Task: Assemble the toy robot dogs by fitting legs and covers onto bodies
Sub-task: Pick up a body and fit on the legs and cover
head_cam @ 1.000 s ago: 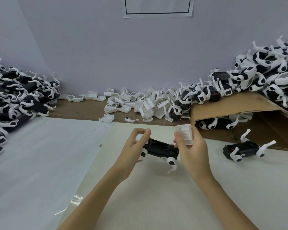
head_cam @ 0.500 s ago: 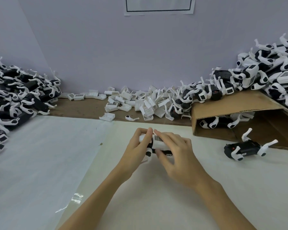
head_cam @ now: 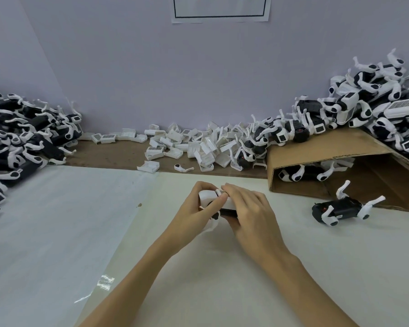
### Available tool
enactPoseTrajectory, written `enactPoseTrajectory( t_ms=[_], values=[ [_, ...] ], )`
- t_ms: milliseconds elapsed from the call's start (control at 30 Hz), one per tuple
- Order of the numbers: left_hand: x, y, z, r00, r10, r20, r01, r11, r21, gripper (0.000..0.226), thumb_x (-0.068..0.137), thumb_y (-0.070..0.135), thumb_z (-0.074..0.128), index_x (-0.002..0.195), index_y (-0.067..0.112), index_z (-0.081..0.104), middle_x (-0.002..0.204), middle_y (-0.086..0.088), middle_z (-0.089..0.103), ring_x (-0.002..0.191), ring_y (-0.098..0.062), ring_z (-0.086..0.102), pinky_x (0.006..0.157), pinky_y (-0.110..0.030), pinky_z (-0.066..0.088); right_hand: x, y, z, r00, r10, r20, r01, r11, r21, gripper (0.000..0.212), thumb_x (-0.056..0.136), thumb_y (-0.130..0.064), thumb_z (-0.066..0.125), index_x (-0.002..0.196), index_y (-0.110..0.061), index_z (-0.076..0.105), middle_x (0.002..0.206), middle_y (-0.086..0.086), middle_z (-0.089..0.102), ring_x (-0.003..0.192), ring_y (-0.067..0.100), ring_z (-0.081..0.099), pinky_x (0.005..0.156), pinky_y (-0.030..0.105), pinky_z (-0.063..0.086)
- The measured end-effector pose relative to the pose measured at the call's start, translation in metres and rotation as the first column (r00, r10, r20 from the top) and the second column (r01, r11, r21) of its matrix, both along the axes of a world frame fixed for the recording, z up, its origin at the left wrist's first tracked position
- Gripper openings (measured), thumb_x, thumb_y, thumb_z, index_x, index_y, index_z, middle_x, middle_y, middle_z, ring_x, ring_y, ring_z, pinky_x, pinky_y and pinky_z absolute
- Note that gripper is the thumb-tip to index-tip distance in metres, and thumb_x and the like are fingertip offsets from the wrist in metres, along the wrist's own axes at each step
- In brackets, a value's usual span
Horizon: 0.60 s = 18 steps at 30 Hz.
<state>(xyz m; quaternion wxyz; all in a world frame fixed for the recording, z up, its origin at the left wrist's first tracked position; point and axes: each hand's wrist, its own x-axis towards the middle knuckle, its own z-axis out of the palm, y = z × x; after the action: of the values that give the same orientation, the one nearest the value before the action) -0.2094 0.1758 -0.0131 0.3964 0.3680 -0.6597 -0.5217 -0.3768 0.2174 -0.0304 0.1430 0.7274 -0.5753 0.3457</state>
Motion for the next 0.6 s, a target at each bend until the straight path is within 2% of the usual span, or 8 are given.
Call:
enactPoseTrajectory(
  t_ms=[133, 267, 367, 533, 600],
  values=[
    [0.0014, -0.0028, -0.0013, 1.0, -0.001, -0.001, 0.001, 1.0, 0.013, 0.017, 0.098, 0.054, 0.07, 0.105, 0.042, 0.06, 0.08, 0.008, 0.074, 0.072, -0.004, 0.067, 0.063, -0.013, 0.05, 0.0028, -0.0001, -0.0047, 1.0, -0.013, 0.029, 0.012, 1.0, 0.019, 0.06, 0.076, -0.003, 0.086, 0.13, -0.016, 0.063, 0.126, -0.002, 0.068, 0.116, 0.02, 0.062, 0.097, 0.033, 0.05],
    [0.0013, -0.0042, -0.0013, 1.0, 0.009, -0.005, -0.009, 0.999, 0.034, 0.022, 0.09, 0.055, 0.072, 0.103, 0.044, 0.059, 0.083, 0.012, 0.074, 0.072, -0.006, 0.069, 0.065, -0.013, 0.052, 0.0033, -0.0031, -0.0054, 1.0, -0.002, -0.013, 0.002, 0.999, 0.045, 0.054, 0.08, -0.003, 0.082, 0.128, -0.016, 0.06, 0.121, -0.002, 0.064, 0.111, 0.024, 0.061, 0.091, 0.037, 0.052],
    [0.0009, -0.006, -0.0037, 1.0, 0.002, -0.02, 0.0, 0.998, 0.069, 0.026, 0.085, 0.056, 0.069, 0.104, 0.046, 0.055, 0.085, 0.016, 0.073, 0.076, -0.008, 0.071, 0.066, -0.017, 0.055, 0.0025, -0.0028, -0.0045, 0.998, 0.0, -0.062, 0.005, 0.997, 0.071, 0.055, 0.082, -0.002, 0.077, 0.132, -0.016, 0.058, 0.123, -0.001, 0.062, 0.112, 0.025, 0.059, 0.094, 0.036, 0.049],
    [0.0032, -0.0074, -0.0055, 0.998, -0.011, -0.063, 0.017, 0.995, 0.101, 0.036, 0.081, 0.06, 0.066, 0.109, 0.043, 0.052, 0.085, 0.005, 0.073, 0.08, -0.011, 0.067, 0.069, -0.016, 0.052, 0.0051, -0.0011, -0.0034, 0.996, -0.025, -0.083, 0.031, 0.997, 0.069, 0.054, 0.082, -0.008, 0.076, 0.132, -0.018, 0.059, 0.122, -0.003, 0.063, 0.111, 0.024, 0.06, 0.094, 0.035, 0.049],
    [0.002, -0.0081, -0.0079, 0.997, -0.029, -0.076, 0.036, 0.994, 0.103, 0.036, 0.087, 0.059, 0.064, 0.114, 0.038, 0.052, 0.092, -0.001, 0.072, 0.084, -0.013, 0.066, 0.08, -0.02, 0.052, 0.0036, -0.002, -0.0012, 0.998, -0.039, -0.058, 0.042, 0.997, 0.059, 0.052, 0.078, -0.011, 0.082, 0.125, -0.019, 0.062, 0.116, -0.004, 0.067, 0.106, 0.023, 0.063, 0.091, 0.036, 0.05]
  ],
)
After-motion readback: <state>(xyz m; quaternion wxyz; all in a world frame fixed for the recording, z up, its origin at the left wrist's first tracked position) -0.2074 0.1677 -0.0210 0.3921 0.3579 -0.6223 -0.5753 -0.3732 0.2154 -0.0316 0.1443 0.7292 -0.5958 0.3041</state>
